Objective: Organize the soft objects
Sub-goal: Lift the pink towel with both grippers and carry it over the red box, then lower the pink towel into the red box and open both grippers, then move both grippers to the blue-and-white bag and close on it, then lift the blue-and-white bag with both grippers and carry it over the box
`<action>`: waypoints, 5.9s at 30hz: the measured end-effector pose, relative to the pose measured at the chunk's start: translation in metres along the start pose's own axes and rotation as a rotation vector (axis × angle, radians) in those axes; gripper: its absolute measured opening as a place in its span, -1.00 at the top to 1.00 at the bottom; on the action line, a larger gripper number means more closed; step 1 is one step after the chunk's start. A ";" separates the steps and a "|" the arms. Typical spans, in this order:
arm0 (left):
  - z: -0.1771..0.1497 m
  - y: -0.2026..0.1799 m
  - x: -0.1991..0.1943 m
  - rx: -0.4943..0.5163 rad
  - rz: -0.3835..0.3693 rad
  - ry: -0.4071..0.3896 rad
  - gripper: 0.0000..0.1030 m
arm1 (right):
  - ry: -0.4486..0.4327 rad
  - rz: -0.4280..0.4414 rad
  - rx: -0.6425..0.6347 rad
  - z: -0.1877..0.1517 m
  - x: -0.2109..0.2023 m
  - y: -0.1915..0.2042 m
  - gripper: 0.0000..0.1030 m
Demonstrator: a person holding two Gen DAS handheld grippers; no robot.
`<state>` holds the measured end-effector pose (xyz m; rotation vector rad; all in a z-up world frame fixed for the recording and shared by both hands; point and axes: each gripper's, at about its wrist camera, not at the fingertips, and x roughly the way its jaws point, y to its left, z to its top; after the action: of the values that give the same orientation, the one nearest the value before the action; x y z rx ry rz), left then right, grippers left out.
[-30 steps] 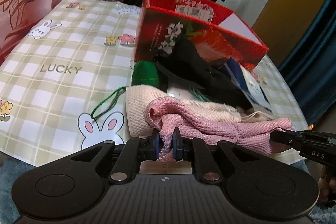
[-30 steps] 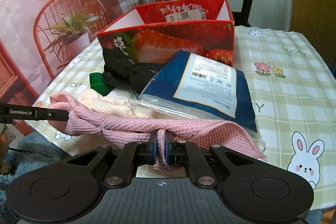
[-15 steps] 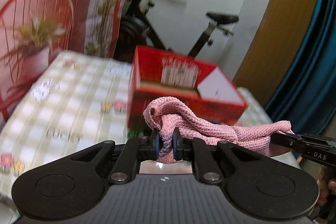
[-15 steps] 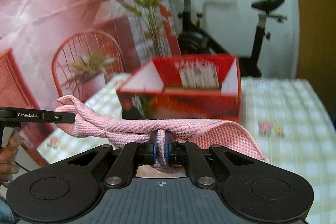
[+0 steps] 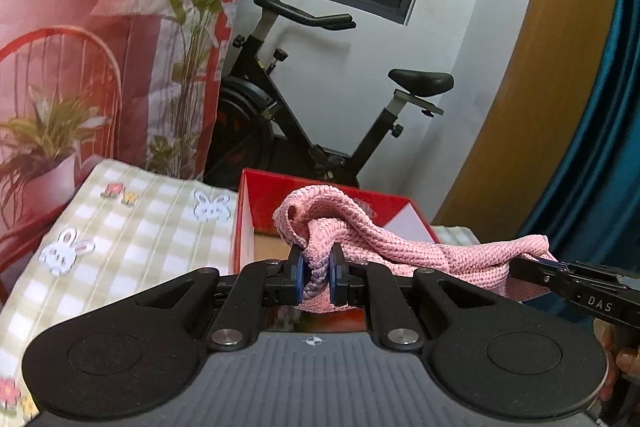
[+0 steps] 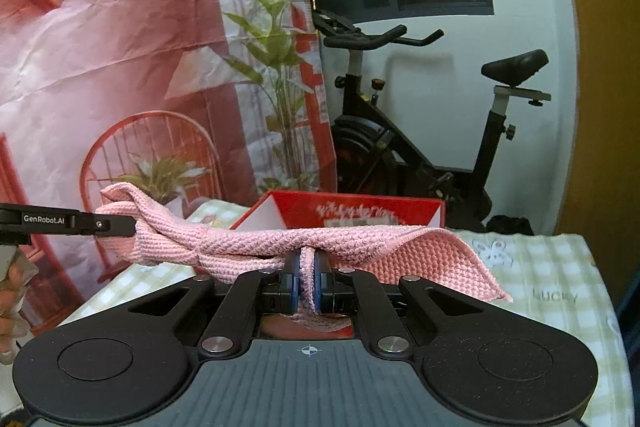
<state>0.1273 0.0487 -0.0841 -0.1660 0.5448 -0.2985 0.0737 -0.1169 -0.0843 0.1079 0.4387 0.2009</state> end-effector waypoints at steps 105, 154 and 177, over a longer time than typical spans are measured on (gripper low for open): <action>-0.059 -0.001 -0.016 0.192 0.098 0.119 -0.94 | 0.006 -0.107 0.077 -0.098 -0.002 0.006 -0.99; -0.093 -0.050 0.109 0.068 -0.087 0.331 -0.20 | 0.298 0.057 0.194 -0.162 0.075 -0.050 -0.68; -0.100 -0.005 0.069 -0.042 -0.092 0.327 -0.19 | 0.281 0.127 0.102 -0.150 0.067 0.015 -0.53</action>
<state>0.1290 0.0140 -0.2004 -0.1846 0.8698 -0.4078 0.0659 -0.0786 -0.2441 0.2095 0.7231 0.3201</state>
